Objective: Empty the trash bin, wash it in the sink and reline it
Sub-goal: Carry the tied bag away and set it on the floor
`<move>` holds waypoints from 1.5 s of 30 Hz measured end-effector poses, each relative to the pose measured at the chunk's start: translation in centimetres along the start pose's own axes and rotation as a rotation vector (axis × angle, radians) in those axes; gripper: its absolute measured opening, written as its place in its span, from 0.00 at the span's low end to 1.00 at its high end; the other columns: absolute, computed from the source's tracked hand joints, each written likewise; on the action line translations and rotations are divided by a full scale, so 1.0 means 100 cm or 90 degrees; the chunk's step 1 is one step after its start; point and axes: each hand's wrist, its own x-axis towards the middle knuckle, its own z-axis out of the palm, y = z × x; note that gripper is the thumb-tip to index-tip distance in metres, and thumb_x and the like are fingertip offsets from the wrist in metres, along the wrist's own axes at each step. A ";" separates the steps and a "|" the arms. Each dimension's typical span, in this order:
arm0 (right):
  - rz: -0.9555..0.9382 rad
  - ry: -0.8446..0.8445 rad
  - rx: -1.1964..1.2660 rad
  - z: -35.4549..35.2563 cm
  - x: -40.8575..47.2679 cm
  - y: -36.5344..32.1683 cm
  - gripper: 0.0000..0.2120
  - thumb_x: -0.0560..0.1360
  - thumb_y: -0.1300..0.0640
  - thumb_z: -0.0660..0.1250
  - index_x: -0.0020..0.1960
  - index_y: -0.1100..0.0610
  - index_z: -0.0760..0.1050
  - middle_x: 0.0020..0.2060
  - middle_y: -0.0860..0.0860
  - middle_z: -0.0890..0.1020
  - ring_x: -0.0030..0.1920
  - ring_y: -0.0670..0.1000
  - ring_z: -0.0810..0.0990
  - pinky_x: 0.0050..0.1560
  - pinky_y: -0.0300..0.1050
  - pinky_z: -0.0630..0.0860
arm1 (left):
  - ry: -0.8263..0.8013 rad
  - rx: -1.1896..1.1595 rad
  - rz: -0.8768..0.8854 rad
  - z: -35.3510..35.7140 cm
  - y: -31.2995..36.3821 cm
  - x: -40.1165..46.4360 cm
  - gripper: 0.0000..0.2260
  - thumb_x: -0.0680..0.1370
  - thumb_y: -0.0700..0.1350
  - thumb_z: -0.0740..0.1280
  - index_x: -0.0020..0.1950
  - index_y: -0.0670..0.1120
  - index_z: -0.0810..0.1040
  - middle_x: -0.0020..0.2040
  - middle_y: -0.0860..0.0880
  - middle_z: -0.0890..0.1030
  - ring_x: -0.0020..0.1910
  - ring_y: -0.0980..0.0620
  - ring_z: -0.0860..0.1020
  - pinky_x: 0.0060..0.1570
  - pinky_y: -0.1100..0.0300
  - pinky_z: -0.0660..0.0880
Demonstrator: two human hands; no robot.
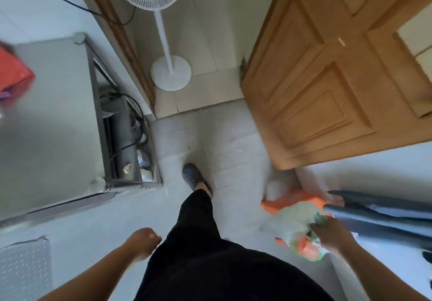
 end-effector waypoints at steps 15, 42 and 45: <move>-0.134 -0.002 0.033 -0.195 0.216 -0.228 0.12 0.77 0.57 0.67 0.35 0.54 0.75 0.31 0.52 0.80 0.40 0.58 0.81 0.38 0.47 0.68 | -0.001 -0.503 0.026 -0.150 0.164 0.133 0.02 0.77 0.41 0.64 0.46 0.46 0.75 0.42 0.43 0.75 0.40 0.48 0.72 0.42 0.54 0.67; -0.632 0.053 -0.260 -0.072 0.567 -0.614 0.04 0.71 0.56 0.66 0.45 0.55 0.74 0.41 0.53 0.78 0.48 0.58 0.80 0.42 0.42 0.71 | 0.188 -0.147 -0.005 -0.088 0.127 0.430 0.10 0.79 0.55 0.60 0.49 0.52 0.78 0.47 0.54 0.80 0.47 0.51 0.79 0.50 0.52 0.77; -0.684 0.133 -0.305 -0.063 0.571 -0.647 0.09 0.70 0.55 0.66 0.49 0.56 0.76 0.47 0.56 0.82 0.49 0.60 0.81 0.43 0.45 0.73 | 0.199 -0.166 -0.028 -0.084 0.111 0.433 0.11 0.78 0.57 0.59 0.50 0.54 0.77 0.47 0.56 0.80 0.46 0.53 0.79 0.49 0.54 0.77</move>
